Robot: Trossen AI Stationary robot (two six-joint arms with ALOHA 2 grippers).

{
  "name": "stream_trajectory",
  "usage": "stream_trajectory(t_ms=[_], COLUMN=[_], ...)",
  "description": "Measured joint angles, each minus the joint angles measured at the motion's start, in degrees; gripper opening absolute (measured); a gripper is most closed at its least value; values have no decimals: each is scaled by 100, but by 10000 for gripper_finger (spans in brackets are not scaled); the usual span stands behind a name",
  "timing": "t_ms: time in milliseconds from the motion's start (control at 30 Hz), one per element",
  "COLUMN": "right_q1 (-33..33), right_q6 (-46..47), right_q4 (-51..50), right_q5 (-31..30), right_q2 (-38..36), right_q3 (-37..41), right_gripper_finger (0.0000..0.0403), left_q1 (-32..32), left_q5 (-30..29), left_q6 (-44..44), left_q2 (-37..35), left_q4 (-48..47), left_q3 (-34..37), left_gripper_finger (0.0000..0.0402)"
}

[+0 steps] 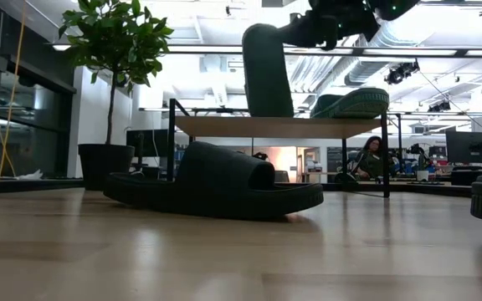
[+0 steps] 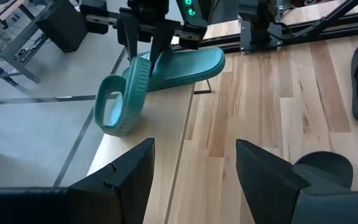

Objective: Pick and place slides into the shelf
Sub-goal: Put the green slide on the shelf

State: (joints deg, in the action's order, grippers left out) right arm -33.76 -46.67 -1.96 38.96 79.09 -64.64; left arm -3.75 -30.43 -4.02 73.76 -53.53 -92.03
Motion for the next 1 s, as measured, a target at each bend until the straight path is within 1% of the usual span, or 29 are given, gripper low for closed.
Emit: stream_trajectory(t_ms=[300, 433, 567, 767, 900, 1000], right_q1=[4, -1, -2, -1, 2, 3], right_q6=[-146, -251, -294, -282, -206, -211], right_q4=[-872, -1341, -1703, -2138, -2375, -2406], right_q5=[9, -291, -467, -485, -456, -280], right_q2=[-104, -300, -550, -797, -776, -663], right_q3=[0, 0, 0, 2, 0, 70], right_gripper_finger=[42, 42, 42, 42, 42, 42], left_q1=[0, 0, 0, 0, 0, 0], left_q5=[117, 150, 150, 150, 150, 150], left_q6=[89, 99, 97, 95, 95, 95], left_q2=[0, 0, 0, 0, 0, 0], left_q4=[-85, -101, -87, -57, -55, -49], left_q3=[0, 0, 0, 0, 0, 0], left_gripper_finger=[209, 209, 209, 209, 209, 209])
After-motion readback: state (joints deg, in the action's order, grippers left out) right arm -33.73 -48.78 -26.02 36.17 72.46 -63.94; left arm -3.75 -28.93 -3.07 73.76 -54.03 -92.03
